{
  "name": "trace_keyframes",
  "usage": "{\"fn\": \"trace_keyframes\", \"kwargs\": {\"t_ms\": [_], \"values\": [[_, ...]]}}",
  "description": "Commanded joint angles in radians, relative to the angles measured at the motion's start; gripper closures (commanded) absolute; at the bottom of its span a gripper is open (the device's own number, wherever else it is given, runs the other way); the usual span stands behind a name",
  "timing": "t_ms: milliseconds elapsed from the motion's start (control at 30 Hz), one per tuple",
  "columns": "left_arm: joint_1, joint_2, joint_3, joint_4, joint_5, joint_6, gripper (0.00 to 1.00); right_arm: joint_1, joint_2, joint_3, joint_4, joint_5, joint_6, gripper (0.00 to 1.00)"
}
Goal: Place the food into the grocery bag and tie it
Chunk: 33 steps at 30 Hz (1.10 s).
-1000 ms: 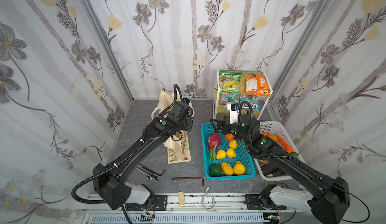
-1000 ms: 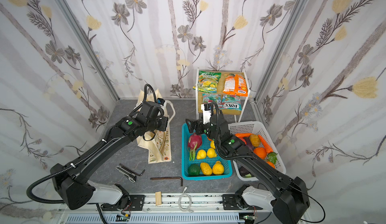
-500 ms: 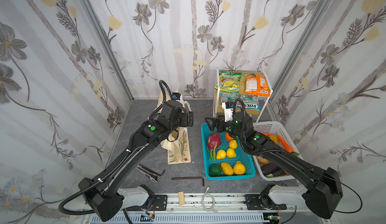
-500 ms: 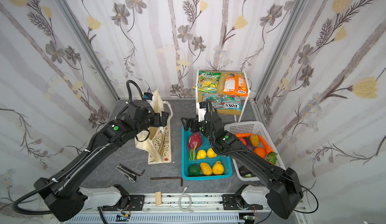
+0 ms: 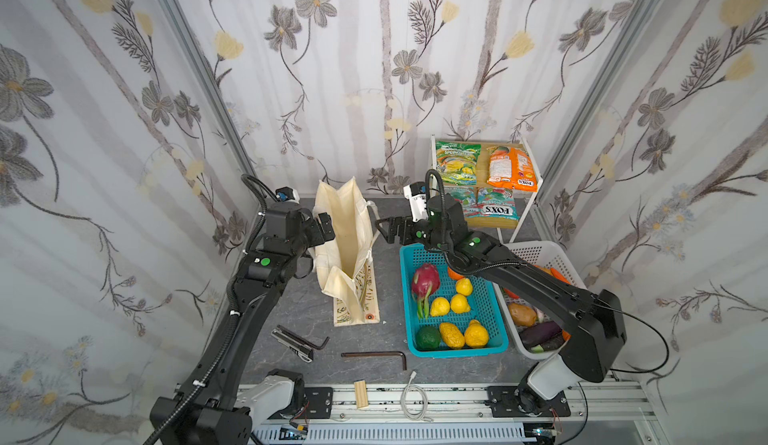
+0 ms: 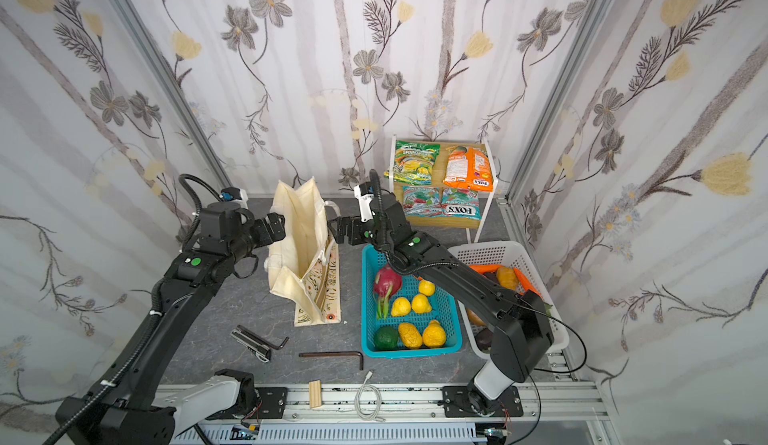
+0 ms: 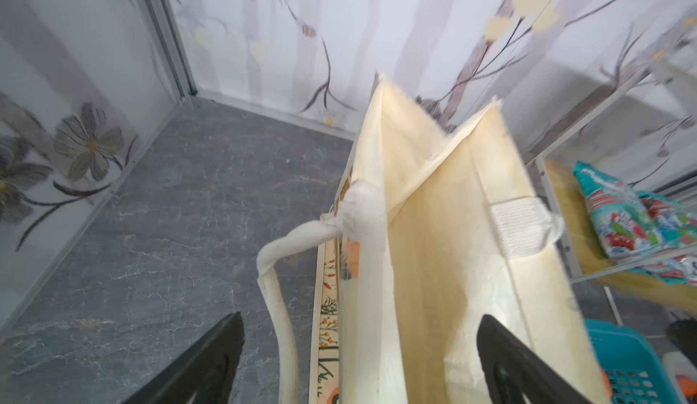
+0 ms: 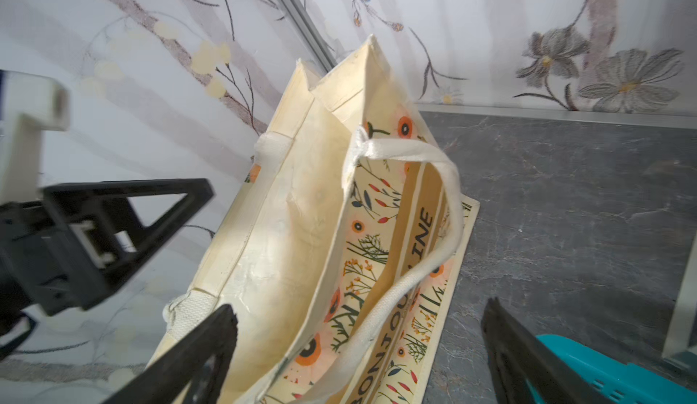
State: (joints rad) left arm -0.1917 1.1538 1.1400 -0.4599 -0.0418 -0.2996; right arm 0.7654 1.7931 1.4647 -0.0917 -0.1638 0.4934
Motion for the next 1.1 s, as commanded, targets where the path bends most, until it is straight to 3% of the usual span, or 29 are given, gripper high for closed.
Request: {"fn": "trace_keyframes", "kwargs": {"t_ms": [0, 67, 133, 200, 233, 467, 500, 567, 600, 633, 667, 700, 767, 800, 900, 967, 1000, 1067], "values": [[0.012, 0.019, -0.047, 0.072, 0.033, 0.019, 0.17, 0.021, 0.06, 0.078, -0.087, -0.037, -0.018, 0.0], [0.012, 0.032, -0.058, 0.079, 0.054, 0.034, 0.36, 0.026, 0.076, 0.086, -0.082, -0.047, -0.014, 0.0], [0.012, 0.034, -0.065, 0.082, 0.09, 0.043, 0.69, 0.029, 0.088, 0.088, -0.077, -0.051, -0.008, 0.0], [0.012, 0.021, -0.074, 0.081, 0.123, 0.04, 0.94, 0.033, 0.095, 0.087, -0.081, -0.049, 0.001, 0.0], [0.011, 0.011, -0.08, 0.081, 0.144, 0.036, 1.0, 0.037, 0.095, 0.086, -0.082, -0.049, 0.003, 0.0], [0.009, -0.052, -0.133, 0.079, 0.211, -0.018, 0.99, 0.048, 0.101, 0.061, -0.068, -0.048, 0.017, 0.01], [0.009, -0.051, -0.132, 0.08, 0.198, -0.018, 0.84, 0.049, 0.107, 0.066, -0.069, -0.045, 0.017, 0.01], [0.009, -0.041, -0.12, 0.08, 0.202, -0.008, 0.82, 0.049, 0.124, 0.089, -0.078, -0.031, 0.015, 0.01], [0.009, -0.033, -0.113, 0.081, 0.201, -0.007, 0.76, 0.048, 0.134, 0.099, -0.08, -0.026, 0.015, 0.02], [0.009, -0.019, -0.106, 0.082, 0.194, -0.007, 0.56, 0.049, 0.147, 0.115, -0.082, -0.025, 0.017, 0.03], [0.009, -0.006, -0.1, 0.084, 0.187, -0.008, 0.44, 0.048, 0.161, 0.13, -0.086, -0.026, 0.021, 0.04], [0.009, 0.014, -0.094, 0.085, 0.183, -0.002, 0.44, 0.048, 0.179, 0.149, -0.092, -0.026, 0.025, 0.05], [0.009, 0.053, -0.081, 0.086, 0.183, 0.011, 0.48, 0.049, 0.211, 0.182, -0.098, -0.037, 0.03, 0.12], [0.009, 0.068, -0.076, 0.086, 0.194, 0.014, 0.61, 0.049, 0.232, 0.205, -0.106, -0.042, 0.03, 0.21], [0.009, 0.069, -0.073, 0.086, 0.186, 0.018, 1.0, 0.049, 0.274, 0.262, -0.148, -0.036, 0.025, 0.64], [0.013, 0.046, -0.074, 0.083, 0.118, 0.024, 1.0, 0.048, 0.283, 0.286, -0.191, -0.003, 0.017, 0.92], [0.016, 0.033, -0.075, 0.082, 0.099, 0.03, 1.0, 0.048, 0.277, 0.281, -0.2, 0.009, 0.015, 0.98], [0.034, 0.006, -0.072, 0.078, 0.078, 0.036, 1.0, 0.049, 0.254, 0.256, -0.205, 0.027, 0.011, 1.0]]}}
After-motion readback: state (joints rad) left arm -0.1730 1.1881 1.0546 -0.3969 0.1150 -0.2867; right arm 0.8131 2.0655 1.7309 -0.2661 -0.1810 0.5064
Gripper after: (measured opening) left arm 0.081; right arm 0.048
